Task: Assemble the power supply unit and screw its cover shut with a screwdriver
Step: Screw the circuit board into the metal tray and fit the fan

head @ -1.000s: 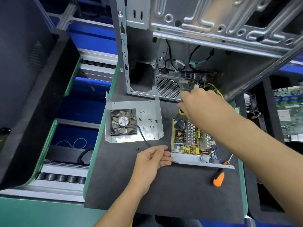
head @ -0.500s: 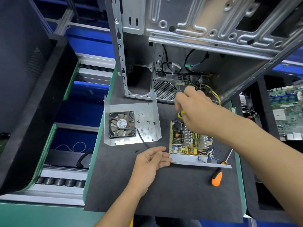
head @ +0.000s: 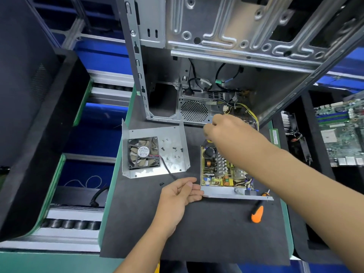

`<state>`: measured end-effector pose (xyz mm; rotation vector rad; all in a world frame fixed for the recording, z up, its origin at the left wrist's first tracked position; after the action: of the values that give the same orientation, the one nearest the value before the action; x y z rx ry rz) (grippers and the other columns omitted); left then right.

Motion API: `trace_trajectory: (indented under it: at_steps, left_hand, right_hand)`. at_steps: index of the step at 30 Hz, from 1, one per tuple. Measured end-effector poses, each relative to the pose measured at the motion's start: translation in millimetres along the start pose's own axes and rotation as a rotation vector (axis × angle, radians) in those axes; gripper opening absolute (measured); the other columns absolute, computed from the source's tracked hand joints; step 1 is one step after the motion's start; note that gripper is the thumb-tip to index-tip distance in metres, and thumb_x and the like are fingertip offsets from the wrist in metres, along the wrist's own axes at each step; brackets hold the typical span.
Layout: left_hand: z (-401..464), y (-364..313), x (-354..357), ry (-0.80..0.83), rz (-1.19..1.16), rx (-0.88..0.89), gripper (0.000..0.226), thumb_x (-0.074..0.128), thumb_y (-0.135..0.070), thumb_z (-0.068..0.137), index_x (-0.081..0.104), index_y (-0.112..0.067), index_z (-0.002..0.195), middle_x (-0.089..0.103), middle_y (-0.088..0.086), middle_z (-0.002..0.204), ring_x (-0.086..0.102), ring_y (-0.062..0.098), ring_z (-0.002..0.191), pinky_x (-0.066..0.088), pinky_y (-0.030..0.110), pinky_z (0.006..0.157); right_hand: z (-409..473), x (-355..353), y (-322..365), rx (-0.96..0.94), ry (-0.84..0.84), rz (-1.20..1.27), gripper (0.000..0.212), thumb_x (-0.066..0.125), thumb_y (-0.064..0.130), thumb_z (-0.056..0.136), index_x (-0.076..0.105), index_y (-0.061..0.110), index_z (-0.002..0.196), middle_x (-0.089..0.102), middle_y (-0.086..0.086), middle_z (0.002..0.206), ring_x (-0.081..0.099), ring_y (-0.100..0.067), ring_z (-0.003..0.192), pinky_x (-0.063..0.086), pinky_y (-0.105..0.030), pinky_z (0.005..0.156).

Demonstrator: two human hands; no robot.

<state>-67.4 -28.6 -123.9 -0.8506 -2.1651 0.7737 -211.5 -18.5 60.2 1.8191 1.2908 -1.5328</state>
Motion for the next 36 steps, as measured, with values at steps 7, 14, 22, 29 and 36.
trace_trajectory:
  at_steps: [7, 14, 22, 29, 36]
  left_hand:
    - [0, 1, 0, 0.002, 0.0, -0.005, 0.021, 0.05, -0.007, 0.104, 0.069, -0.006, 0.112, 0.076, 0.016, 0.095, 0.074, 0.028, 0.092, 0.059, 0.026, 0.078]
    - [0, 1, 1, 0.009, -0.013, -0.006, 0.021, 0.051, -0.007, 0.104, 0.07, -0.006, 0.111, 0.076, 0.017, 0.094, 0.074, 0.029, 0.092, 0.059, 0.026, 0.078]
    - [1, 1, 1, 0.014, -0.006, -0.014, 0.021, 0.05, -0.006, 0.104, 0.069, -0.006, 0.111, 0.076, 0.016, 0.094, 0.075, 0.027, 0.092, 0.058, 0.024, 0.076]
    - [0, 0, 2, 0.019, -0.013, -0.009, 0.021, 0.05, -0.006, 0.104, 0.069, -0.006, 0.11, 0.076, 0.015, 0.093, 0.075, 0.027, 0.09, 0.058, 0.024, 0.076]
    - [0, -1, 2, 0.021, -0.012, -0.011, 0.021, 0.05, -0.006, 0.104, 0.069, -0.006, 0.111, 0.076, 0.016, 0.094, 0.074, 0.028, 0.092, 0.058, 0.025, 0.077]
  right_hand:
    - [3, 2, -11, 0.074, 0.042, 0.212, 0.029, 0.059, 0.015, 0.092, 0.041, 0.014, 0.115, 0.042, -0.009, 0.112, 0.049, -0.029, 0.091, 0.047, -0.038, 0.074]
    - [4, 4, -14, 0.132, 0.048, 0.259, 0.028, 0.053, 0.038, 0.1, 0.042, 0.013, 0.105, 0.038, -0.004, 0.093, 0.047, -0.028, 0.09, 0.046, -0.04, 0.074]
    - [5, 3, -23, 0.18, 0.019, 0.11, 0.029, 0.047, 0.038, 0.104, 0.037, 0.017, 0.087, 0.032, -0.001, 0.073, 0.057, -0.032, 0.083, 0.035, -0.035, 0.061]
    - [4, -1, -13, 0.126, -0.01, 0.128, 0.014, 0.057, 0.019, 0.099, 0.051, 0.013, 0.109, 0.048, -0.008, 0.101, 0.058, -0.032, 0.082, 0.04, -0.035, 0.063]
    - [0, 12, -5, 0.096, 0.055, 0.157, 0.028, 0.055, 0.001, 0.089, 0.043, 0.013, 0.111, 0.036, -0.008, 0.108, 0.044, -0.026, 0.089, 0.041, -0.033, 0.072]
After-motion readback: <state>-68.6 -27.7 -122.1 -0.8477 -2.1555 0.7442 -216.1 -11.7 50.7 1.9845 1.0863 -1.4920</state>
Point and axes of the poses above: each hand's wrist, its own z-axis towards the middle knuckle, its own x-axis out of the palm, y = z × x, the point moved 10 cm from there along z, towards the middle knuckle
